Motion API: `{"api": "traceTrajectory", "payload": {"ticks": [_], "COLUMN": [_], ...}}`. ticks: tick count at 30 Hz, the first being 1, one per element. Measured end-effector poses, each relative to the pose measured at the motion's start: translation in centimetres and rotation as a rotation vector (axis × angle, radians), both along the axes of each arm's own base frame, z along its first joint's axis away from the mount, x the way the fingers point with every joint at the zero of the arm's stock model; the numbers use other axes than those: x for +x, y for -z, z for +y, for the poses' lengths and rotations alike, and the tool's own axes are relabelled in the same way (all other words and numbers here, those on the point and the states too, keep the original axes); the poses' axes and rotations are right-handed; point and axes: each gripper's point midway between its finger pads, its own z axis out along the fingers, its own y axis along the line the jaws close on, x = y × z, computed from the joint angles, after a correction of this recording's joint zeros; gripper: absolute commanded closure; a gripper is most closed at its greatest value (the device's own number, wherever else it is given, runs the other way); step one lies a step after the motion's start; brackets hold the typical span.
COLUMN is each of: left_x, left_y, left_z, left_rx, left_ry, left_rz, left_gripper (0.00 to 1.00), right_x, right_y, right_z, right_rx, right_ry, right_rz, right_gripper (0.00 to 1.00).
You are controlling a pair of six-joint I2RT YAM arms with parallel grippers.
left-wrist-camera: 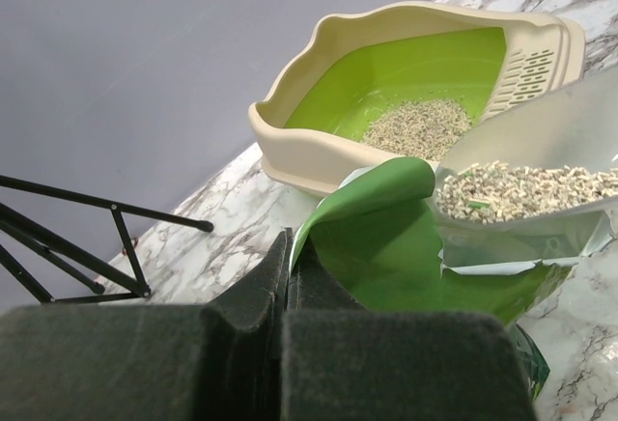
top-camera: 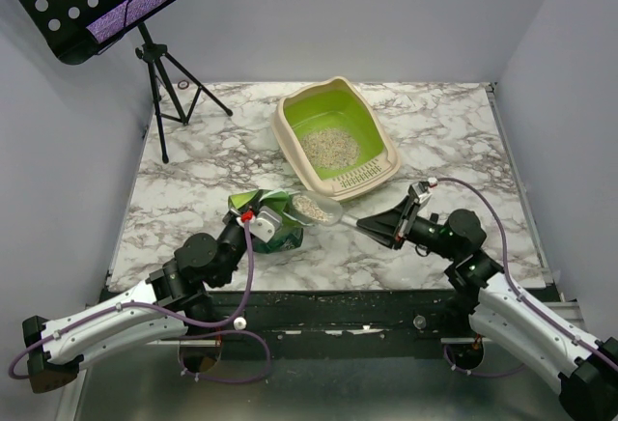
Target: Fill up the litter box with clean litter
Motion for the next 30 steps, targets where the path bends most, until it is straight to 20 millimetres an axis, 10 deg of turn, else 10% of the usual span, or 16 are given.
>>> {"api": "traceTrajectory", "payload": {"ticks": [13, 30], "left_x": [0.0, -0.2], "left_y": [-0.3, -0.5], "left_z": [0.3, 0.6], "left_rx": [-0.011, -0.022], "left_ry": [-0.006, -0.009], "left_rz": [-0.005, -0.010], "left_gripper": [1.00, 1.00], "right_x": [1.6, 9.7], "right_y": [-5.9, -8.2], "right_z": [0.2, 0.5], "right_rx": [0.057, 0.032], "right_ry": [0.051, 0.323], "right_rz": [-0.054, -0.050], "right_gripper": [0.99, 1.00]}}
